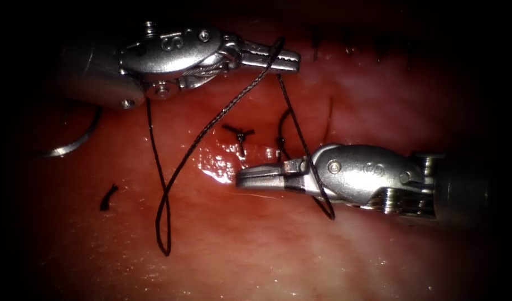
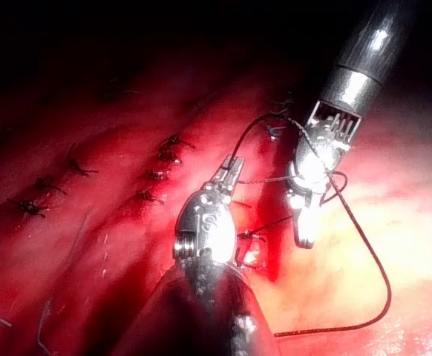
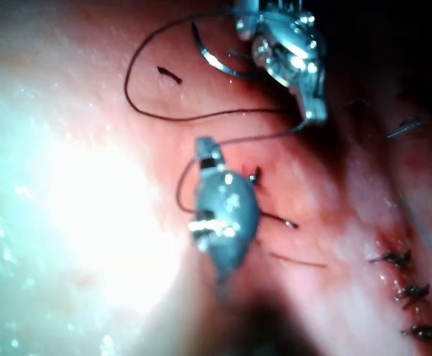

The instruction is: Wound Closure

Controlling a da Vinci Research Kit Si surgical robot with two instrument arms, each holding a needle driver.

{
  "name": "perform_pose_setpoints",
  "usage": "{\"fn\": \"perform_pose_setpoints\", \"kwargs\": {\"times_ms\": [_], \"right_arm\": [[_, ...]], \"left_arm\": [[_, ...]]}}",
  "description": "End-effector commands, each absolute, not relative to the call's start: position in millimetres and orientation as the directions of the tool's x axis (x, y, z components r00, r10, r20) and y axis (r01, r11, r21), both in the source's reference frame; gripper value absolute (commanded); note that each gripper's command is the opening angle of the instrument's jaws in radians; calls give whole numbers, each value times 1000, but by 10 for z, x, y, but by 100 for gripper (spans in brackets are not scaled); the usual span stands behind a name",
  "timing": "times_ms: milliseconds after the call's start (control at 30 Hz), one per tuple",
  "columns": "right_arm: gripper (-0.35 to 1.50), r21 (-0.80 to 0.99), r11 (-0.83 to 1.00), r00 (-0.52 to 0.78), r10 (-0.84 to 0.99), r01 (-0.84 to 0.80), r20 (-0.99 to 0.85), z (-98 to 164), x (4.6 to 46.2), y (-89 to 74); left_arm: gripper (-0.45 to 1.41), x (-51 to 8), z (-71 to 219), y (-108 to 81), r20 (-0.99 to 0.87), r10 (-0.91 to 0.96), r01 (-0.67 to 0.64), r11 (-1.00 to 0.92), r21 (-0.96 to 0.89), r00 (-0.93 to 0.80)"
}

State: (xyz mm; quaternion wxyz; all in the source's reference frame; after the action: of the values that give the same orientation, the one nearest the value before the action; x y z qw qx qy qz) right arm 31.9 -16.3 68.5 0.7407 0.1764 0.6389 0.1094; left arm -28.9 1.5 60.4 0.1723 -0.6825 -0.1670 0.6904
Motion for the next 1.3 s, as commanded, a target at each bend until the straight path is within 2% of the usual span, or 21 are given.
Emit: {"fn": "perform_pose_setpoints", "kwargs": {"times_ms": [33,300,533,600,900,1167,1300], "right_arm": [[-35,412,909,135,402,58,-906,686,325,-162],[-35,455,891,3,455,-4,-891,671,320,-149],[-35,564,817,-113,553,-120,-825,674,315,-142],[-35,573,797,-107,563,-194,-819,675,313,-140],[-35,601,738,-112,599,-306,-793,678,301,-135],[-33,735,563,-175,736,-378,-654,679,300,-134],[-35,768,465,-112,820,-440,-561,679,301,-138]], "left_arm": [[-45,-296,613,13,-891,454,-8,-891,-454,-11],[-45,-292,645,-9,-915,403,-37,-915,-403,-12],[-45,-276,643,-33,-928,372,-119,-921,-372,23],[-45,-270,638,-46,-933,360,-147,-921,-360,29],[-45,-271,618,-84,-959,283,-209,-938,-276,-6],[-45,-281,616,-106,-964,262,-232,-941,-245,-44],[-45,-288,617,-116,-965,256,-223,-945,-238,-55]]}}
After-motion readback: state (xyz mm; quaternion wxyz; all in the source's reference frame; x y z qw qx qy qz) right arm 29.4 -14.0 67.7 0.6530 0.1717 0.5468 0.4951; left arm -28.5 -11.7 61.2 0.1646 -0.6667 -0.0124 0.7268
